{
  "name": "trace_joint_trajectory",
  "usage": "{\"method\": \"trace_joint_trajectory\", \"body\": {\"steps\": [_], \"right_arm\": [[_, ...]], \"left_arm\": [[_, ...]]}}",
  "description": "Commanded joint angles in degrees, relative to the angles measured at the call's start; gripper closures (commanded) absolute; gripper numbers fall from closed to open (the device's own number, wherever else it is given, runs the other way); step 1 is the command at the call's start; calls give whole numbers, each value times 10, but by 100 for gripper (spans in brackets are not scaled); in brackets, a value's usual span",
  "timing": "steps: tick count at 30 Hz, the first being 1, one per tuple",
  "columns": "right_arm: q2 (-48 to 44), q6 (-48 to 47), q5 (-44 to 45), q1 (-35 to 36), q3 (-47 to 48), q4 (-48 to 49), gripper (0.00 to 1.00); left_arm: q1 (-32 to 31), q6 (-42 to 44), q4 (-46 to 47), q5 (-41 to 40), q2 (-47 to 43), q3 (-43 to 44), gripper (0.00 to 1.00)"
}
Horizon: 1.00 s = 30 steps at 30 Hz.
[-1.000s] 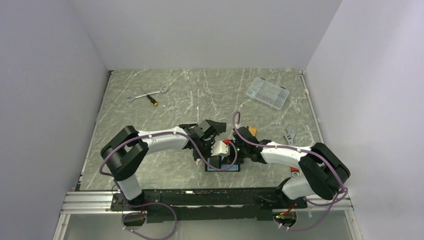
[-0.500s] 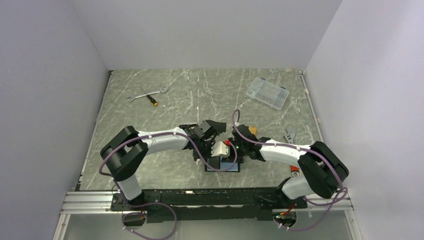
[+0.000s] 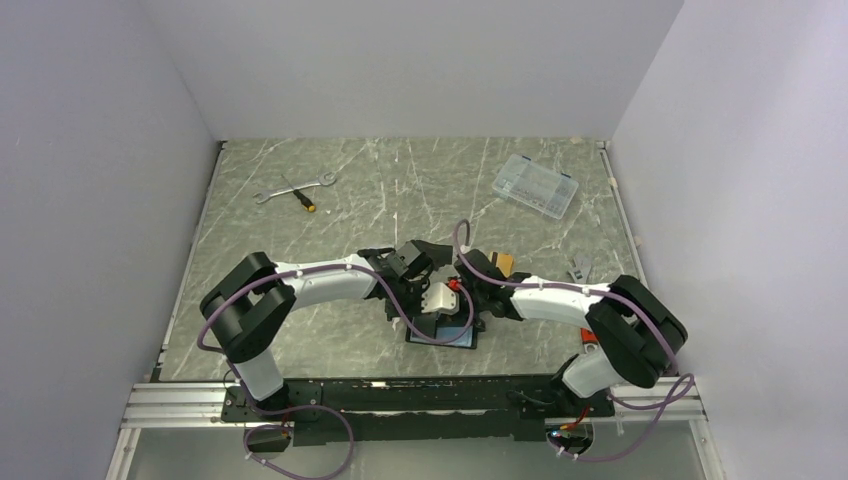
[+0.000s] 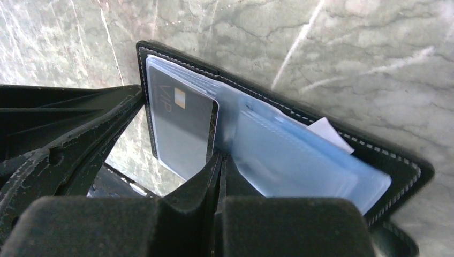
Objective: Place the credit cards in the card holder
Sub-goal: Insert the credit card into the card holder.
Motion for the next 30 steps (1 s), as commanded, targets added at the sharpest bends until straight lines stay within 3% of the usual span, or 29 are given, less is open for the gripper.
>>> {"method": "trace_joint_trajectory", "body": {"steps": [1, 9, 12, 13, 15, 17, 18, 19, 20, 26, 29, 30], "right_arm": [[-69, -17, -1, -43, 18, -32, 99], [-193, -112, -24, -204, 70, -138, 56], [-181, -142, -30, -257, 85, -156, 39], [-170, -148, -41, -280, 85, -155, 36], [-145, -154, -57, -323, 83, -153, 33], [-123, -161, -44, -353, 85, -152, 32], [-113, -164, -27, -356, 88, -156, 32], [-108, -165, -15, -355, 88, -154, 32], [-106, -165, -6, -356, 87, -149, 32], [-100, -165, 17, -366, 58, -120, 28], [-90, -165, 15, -372, 48, -101, 27], [-82, -165, 16, -374, 48, -97, 27]], "left_arm": [[-1, 14, -25, -19, -23, 14, 96], [42, -5, -126, 18, -57, 125, 92], [49, -40, -139, 45, -38, 186, 86], [51, -61, -137, 53, -25, 210, 80], [51, -86, -148, 71, 10, 263, 63], [52, -115, -152, 82, 50, 317, 58], [52, -126, -151, 84, 66, 348, 51], [53, -133, -148, 84, 80, 367, 18], [52, -138, -146, 90, 91, 381, 3], [78, -246, -127, 105, 152, 475, 0], [128, -278, -148, 241, 213, 531, 1], [127, -290, -139, 227, 220, 533, 1]]}}
